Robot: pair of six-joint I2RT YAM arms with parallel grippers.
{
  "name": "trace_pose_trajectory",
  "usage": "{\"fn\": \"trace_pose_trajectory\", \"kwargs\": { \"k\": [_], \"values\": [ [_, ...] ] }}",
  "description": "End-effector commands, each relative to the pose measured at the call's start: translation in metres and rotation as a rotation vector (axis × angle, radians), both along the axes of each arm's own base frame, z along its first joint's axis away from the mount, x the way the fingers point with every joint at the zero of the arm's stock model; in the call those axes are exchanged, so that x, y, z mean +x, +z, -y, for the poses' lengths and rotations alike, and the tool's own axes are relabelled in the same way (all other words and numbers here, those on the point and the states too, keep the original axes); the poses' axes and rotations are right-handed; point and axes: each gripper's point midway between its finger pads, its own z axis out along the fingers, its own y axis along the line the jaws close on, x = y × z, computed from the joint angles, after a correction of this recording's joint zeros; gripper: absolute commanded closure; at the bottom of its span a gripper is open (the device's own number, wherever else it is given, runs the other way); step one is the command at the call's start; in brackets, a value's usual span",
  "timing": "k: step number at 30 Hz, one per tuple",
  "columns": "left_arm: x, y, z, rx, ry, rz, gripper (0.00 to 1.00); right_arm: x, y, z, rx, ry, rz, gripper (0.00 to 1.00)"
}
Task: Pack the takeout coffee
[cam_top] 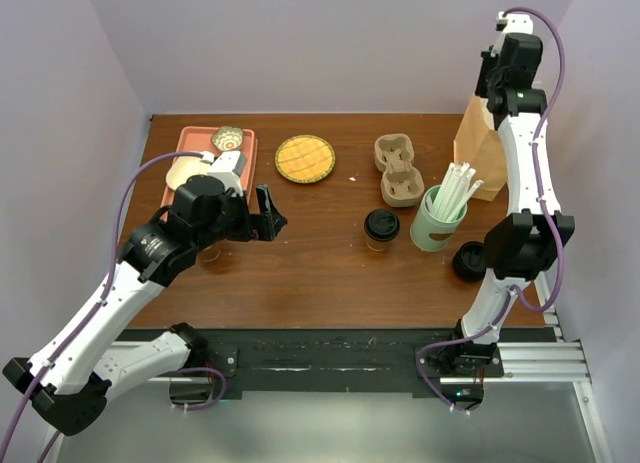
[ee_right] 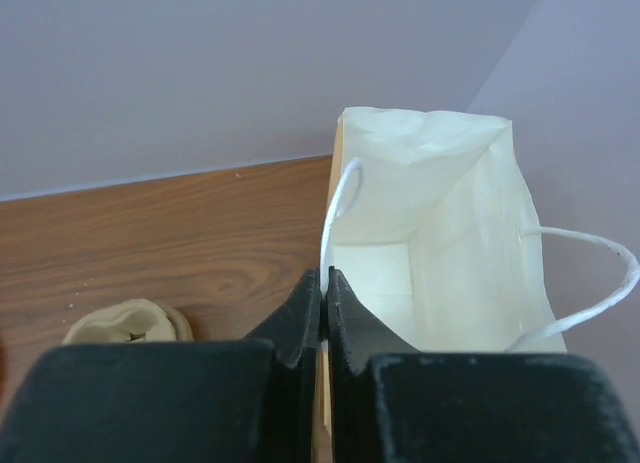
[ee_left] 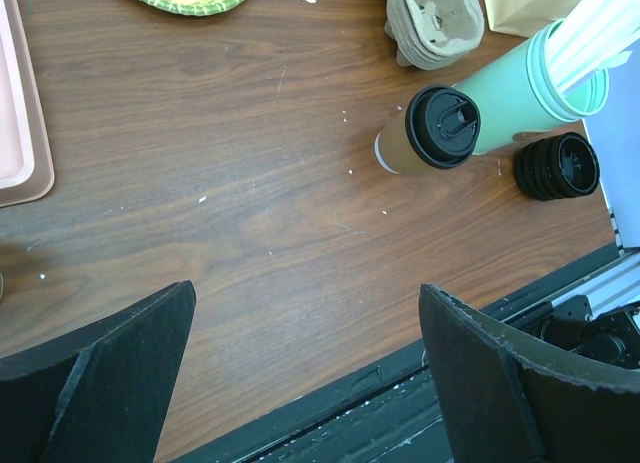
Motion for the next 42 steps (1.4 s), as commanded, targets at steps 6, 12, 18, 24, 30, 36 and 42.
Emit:
{"fn": "trace_pose_trajectory", "kwargs": {
  "k": [6, 12, 18, 24, 30, 36, 42],
  "values": [
    [-0.004, 0.02, 0.001, -0.066, -0.002, 0.046, 0.02, -0.015, 0.126, 0.018, -0.187, -0.047, 0.296, 1.0],
    [-0.005, 0.025, -0.002, -0.063, 0.003, 0.066, 0.02, -0.033, 0.185, 0.016, -0.281, -0.026, 0.436, 1.0],
    [0.002, 0.032, -0.007, -0.031, 0.031, 0.094, 0.02, -0.055, 0.236, -0.013, -0.293, 0.089, 0.563, 1.0],
    [0.01, 0.041, -0.027, 0.019, 0.131, 0.122, 0.0, -0.079, 0.27, -0.093, -0.352, 0.321, 0.659, 1.0],
    [0.015, 0.064, -0.059, 0.064, 0.28, 0.183, 0.01, -0.106, 0.276, -0.161, -0.322, 0.475, 0.686, 1.0],
    [0.017, 0.1, -0.085, 0.098, 0.376, 0.283, 0.02, -0.138, 0.281, -0.215, -0.26, 0.669, 0.733, 1.0],
    [0.015, 0.119, -0.097, 0.114, 0.412, 0.327, 0.06, -0.182, 0.258, -0.289, -0.127, 1.019, 0.725, 1.0]
  ]
}}
